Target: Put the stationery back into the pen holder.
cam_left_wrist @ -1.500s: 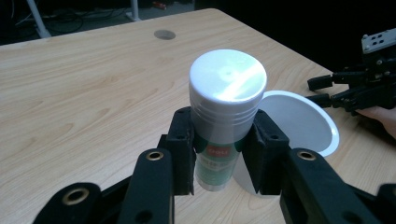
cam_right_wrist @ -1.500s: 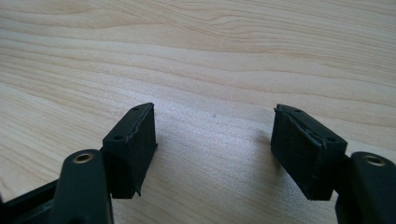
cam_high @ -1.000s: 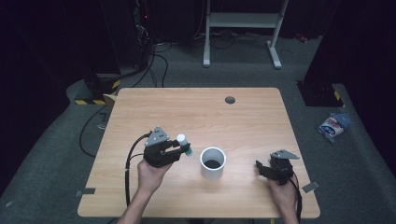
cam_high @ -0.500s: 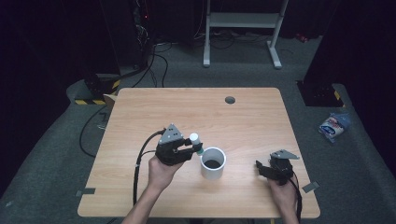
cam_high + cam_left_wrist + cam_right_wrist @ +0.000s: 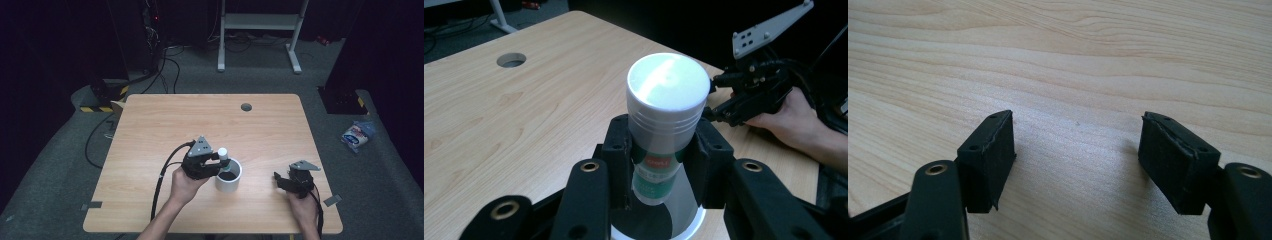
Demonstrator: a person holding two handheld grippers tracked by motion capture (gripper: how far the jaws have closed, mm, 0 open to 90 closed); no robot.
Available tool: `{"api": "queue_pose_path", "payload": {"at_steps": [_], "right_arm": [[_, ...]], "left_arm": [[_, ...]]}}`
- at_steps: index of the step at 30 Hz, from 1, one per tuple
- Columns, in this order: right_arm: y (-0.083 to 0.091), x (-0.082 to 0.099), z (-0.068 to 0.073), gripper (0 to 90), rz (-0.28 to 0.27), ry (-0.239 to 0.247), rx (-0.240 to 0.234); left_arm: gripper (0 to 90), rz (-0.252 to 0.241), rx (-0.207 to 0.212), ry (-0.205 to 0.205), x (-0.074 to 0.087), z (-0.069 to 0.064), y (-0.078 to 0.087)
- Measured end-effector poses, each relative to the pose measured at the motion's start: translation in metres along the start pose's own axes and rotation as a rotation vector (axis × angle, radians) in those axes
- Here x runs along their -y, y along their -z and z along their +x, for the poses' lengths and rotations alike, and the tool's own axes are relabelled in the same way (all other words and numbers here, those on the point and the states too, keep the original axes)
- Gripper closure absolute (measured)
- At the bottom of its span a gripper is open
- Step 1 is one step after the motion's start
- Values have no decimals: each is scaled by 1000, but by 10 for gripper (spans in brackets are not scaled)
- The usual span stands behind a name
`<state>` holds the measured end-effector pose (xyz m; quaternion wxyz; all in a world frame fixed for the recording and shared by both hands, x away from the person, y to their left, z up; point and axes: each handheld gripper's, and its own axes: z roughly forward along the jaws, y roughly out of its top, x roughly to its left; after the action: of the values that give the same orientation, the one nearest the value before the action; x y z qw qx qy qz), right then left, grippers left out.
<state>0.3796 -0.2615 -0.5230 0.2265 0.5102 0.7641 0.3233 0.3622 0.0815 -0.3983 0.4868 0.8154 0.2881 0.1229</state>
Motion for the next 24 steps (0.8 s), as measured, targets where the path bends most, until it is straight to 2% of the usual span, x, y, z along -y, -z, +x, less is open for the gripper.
{"api": "queue_pose_path", "payload": {"at_steps": [6,9,11,17,22,24], "right_arm": [[0,0,0,306,0,1,0],[0,0,0,307,0,1,0],[0,0,0,307,0,1,0],[0,0,0,306,0,1,0],[0,0,0,306,0,1,0],[0,0,0,306,0,0,0]], "left_arm": [[654,25,3,2,5,-1,-12],[653,29,4,18,9,-1,-17],[653,40,-10,3,11,-3,-20],[653,61,-16,-24,15,-7,-28],[653,60,-16,0,21,-6,-32],[652,61,-25,-5,23,-7,-33]]}}
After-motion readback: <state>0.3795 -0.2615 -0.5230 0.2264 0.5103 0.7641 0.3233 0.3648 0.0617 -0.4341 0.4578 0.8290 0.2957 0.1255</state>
